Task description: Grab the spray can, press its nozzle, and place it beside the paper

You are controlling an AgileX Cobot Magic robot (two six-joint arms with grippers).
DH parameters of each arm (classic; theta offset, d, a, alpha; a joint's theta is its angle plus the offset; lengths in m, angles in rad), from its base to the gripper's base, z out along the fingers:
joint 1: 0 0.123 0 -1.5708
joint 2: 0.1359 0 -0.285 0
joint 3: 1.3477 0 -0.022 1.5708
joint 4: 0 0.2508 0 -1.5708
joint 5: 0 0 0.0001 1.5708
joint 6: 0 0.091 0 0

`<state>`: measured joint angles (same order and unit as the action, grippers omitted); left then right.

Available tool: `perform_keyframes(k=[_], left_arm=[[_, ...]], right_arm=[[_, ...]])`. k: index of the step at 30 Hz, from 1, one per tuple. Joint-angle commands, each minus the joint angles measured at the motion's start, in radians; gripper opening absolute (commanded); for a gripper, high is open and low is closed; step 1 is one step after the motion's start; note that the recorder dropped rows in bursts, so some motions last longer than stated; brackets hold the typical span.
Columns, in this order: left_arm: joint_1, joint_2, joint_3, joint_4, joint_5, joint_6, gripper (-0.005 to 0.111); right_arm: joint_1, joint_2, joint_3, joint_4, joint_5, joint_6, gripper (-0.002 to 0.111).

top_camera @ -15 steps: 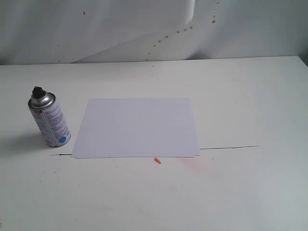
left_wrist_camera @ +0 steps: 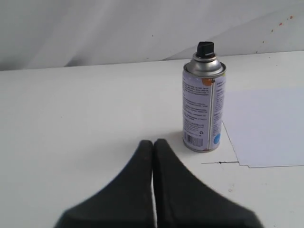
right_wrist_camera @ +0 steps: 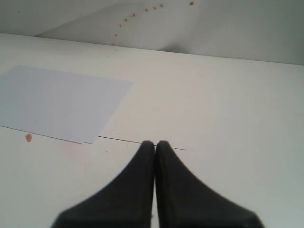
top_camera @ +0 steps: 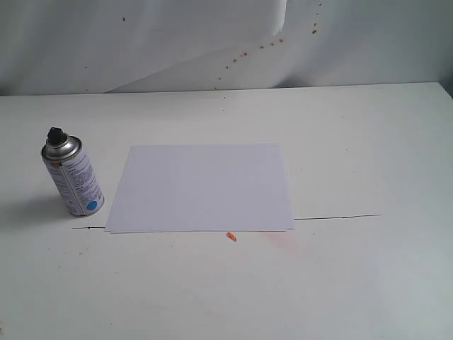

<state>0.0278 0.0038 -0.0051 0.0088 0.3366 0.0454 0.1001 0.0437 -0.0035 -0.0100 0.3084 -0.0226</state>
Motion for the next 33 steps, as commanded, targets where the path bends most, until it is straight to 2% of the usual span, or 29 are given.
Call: perform_keyframes(k=[1,7,13,18,19,21,24,27,30,33], left_arm=[[0.002,-0.004,0.005,0.039,-0.071,0.012,0.000],[0.002,-0.004,0.005,0.062,-0.087,0.018,0.000],[0.002,-0.004,0.005,0.043,-0.412,0.008,0.000],[0.002,-0.004,0.005,0.043,-0.497,0.008,0.000],[0.002,-0.004,0.005,0.031,-0.545,-0.005,0.000],[0.002,-0.004,0.005,-0.015,-0.657,-0.155,0.000],[0.002,-0.004,-0.069,-0.009,-0.602,-0.180,0.000],[0.002,0.038,-0.264,-0.009,-0.456,-0.166,0.000],[0.002,0.261,-0.530,-0.009,-0.289,-0.159,0.000],[0.002,0.488,-0.726,0.002,-0.150,-0.139,0.000]], right_arm=[[0.005,-0.006,0.004,0.004,-0.002,-0.001,0.000],[0.005,-0.006,0.004,0.004,-0.002,-0.001,0.000],[0.005,-0.006,0.004,0.004,-0.002,-0.001,0.000],[0.005,-0.006,0.004,0.004,-0.002,-0.001,0.000],[0.005,-0.006,0.004,0.004,-0.002,-0.001,0.000],[0.005,-0.006,0.004,0.004,-0.002,-0.001,0.000],[0.005,-0.006,0.004,0.004,-0.002,-0.001,0.000],[0.005,-0.006,0.004,0.004,-0.002,-0.001,0.000],[0.005,-0.006,0.004,0.004,-0.002,-0.001,0.000],[0.005,-0.006,0.004,0.004,-0.002,-0.001,0.000]])
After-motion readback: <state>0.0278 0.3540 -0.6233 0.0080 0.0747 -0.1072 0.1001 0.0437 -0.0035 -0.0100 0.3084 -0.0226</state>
